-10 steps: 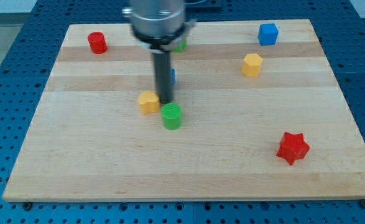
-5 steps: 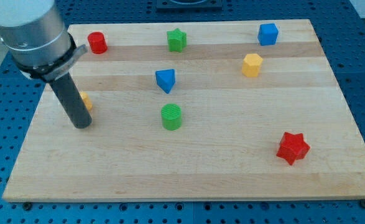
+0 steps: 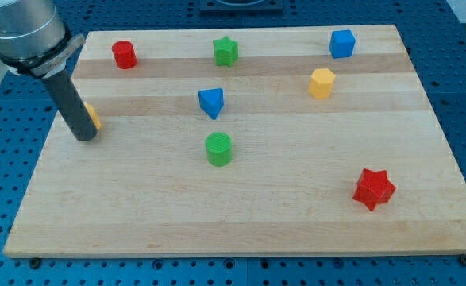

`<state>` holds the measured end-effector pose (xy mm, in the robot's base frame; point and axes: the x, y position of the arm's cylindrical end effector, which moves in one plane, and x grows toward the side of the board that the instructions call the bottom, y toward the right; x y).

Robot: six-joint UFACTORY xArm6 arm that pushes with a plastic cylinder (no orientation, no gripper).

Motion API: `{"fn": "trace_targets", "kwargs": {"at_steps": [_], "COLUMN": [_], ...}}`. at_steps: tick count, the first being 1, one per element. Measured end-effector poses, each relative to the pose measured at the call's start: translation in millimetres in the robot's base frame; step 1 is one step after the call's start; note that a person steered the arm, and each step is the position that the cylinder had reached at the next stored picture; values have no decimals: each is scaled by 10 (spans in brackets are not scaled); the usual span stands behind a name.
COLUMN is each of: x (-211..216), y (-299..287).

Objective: Slide the yellow heart towards the center left

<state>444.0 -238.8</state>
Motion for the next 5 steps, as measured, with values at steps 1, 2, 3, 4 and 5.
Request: {"fn": "trace_targets", "kwargs": {"at_steps": [1,2,3,4,5], "x": [170,-57,-208,-258,-258], "y": [-546,-431,46,74,74]}}
